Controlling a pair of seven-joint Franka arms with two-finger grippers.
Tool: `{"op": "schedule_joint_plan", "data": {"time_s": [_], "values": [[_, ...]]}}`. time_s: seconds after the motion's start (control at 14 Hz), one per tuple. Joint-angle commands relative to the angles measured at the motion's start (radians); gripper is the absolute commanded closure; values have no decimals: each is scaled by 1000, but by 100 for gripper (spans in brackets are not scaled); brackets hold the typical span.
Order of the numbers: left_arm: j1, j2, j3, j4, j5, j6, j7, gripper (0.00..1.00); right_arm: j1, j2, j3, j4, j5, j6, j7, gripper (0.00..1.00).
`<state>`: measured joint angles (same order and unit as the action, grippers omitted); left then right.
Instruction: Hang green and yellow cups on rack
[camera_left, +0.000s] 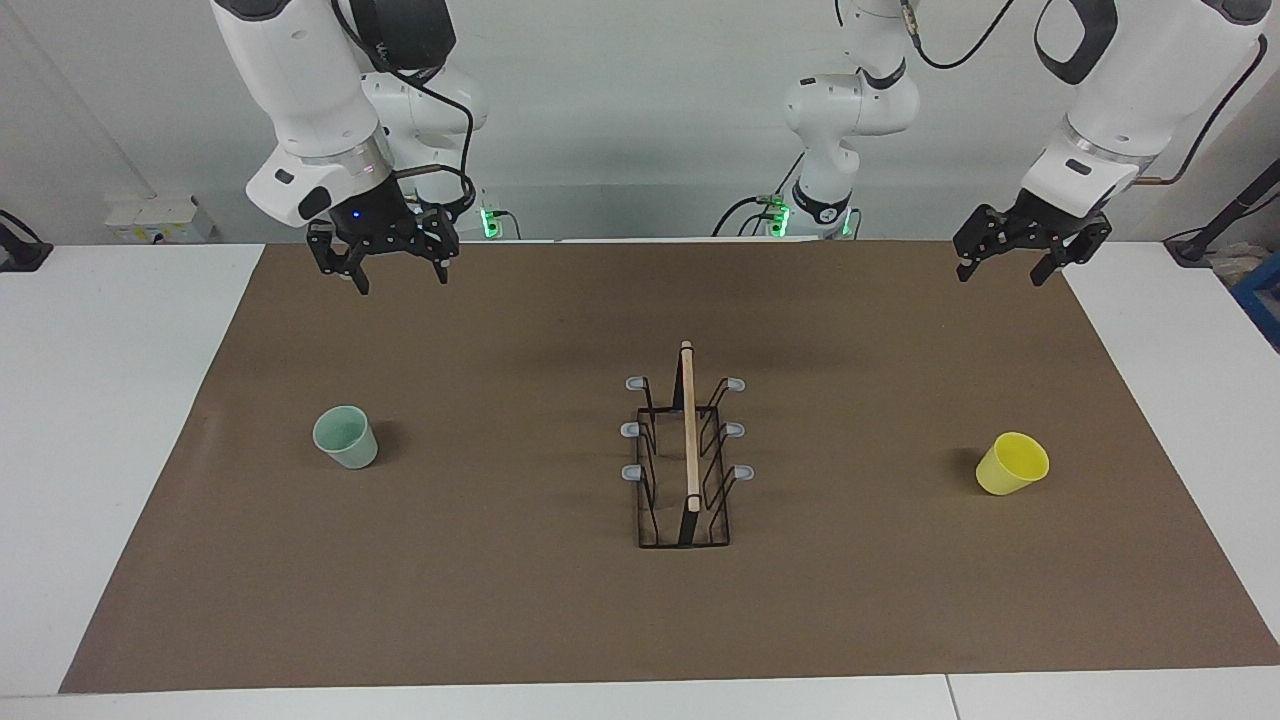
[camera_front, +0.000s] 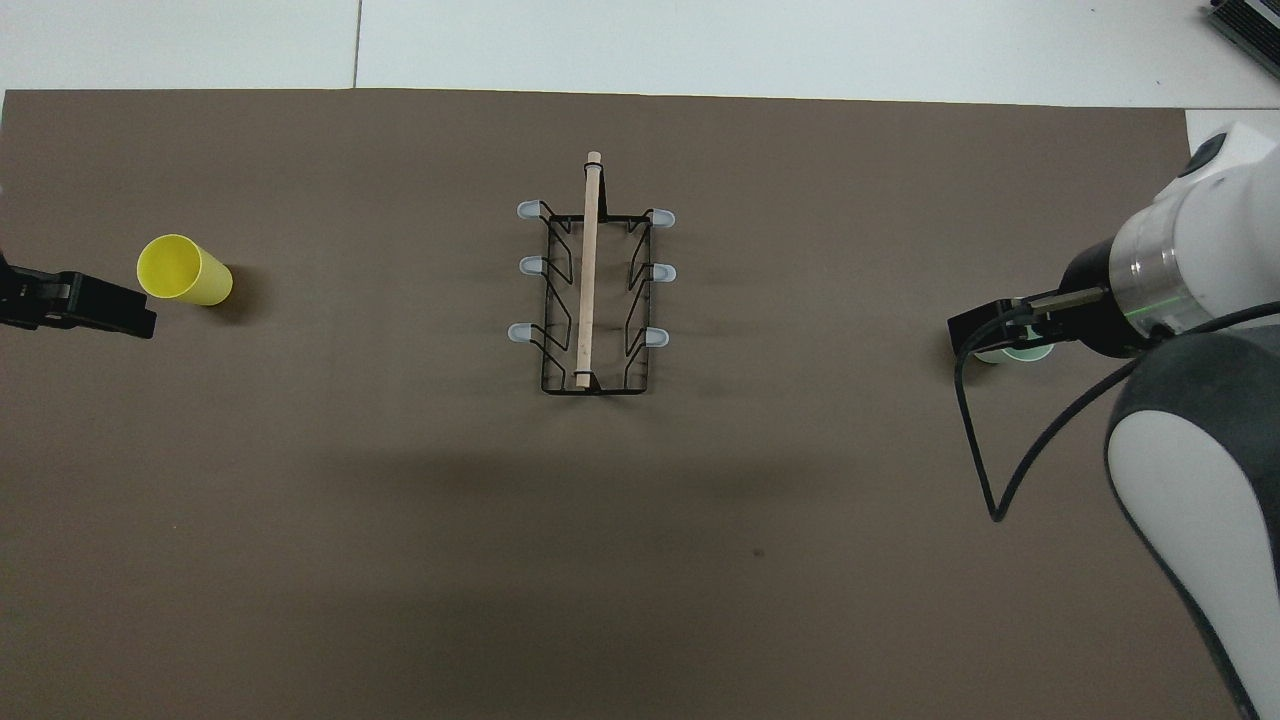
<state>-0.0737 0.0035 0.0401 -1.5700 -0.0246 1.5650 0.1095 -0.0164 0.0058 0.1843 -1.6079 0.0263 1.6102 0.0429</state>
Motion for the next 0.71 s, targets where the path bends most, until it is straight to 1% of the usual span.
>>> {"op": "schedule_joint_plan", "data": {"time_s": [0.0,0.64], "values": [[-11,-16,7,-7,6,-17,-5,0,-1,-12,4,-14,-5,17,15,0],[3,-16,15,-13,-1,-8,-67,0,-2,-12,3,-14,-5,17,14,0]]}}
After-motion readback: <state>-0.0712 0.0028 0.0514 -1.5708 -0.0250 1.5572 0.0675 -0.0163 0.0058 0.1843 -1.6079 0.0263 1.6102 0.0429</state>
